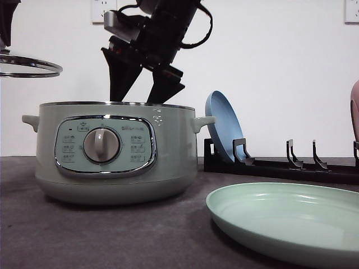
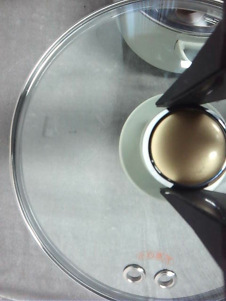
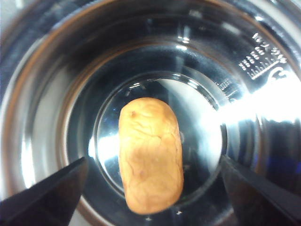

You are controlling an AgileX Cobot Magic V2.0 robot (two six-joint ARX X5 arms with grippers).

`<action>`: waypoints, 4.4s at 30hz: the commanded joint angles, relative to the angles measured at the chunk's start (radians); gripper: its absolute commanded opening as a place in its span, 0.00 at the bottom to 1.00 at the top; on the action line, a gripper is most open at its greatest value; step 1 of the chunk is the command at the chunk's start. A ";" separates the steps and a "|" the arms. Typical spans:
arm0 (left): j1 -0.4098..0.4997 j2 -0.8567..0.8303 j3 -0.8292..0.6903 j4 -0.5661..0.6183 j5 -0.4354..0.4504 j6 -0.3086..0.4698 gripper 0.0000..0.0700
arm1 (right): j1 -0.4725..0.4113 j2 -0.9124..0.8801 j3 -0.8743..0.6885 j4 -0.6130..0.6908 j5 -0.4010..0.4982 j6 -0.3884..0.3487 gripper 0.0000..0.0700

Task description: Transfer potato from steamer to green plate

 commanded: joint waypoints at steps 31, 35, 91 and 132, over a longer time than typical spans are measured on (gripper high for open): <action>0.004 -0.023 0.046 0.014 0.002 -0.010 0.00 | 0.014 0.171 0.031 0.046 -0.027 -0.004 0.79; 0.004 -0.023 0.046 0.015 0.002 -0.010 0.00 | 0.014 0.171 0.031 0.046 -0.029 -0.002 0.66; 0.003 -0.023 0.044 0.044 0.010 -0.028 0.00 | -0.088 -0.992 -1.108 0.049 0.049 0.239 0.35; 0.003 -0.023 0.042 0.047 0.010 -0.055 0.00 | -0.144 -0.830 -1.489 0.619 0.046 0.394 0.63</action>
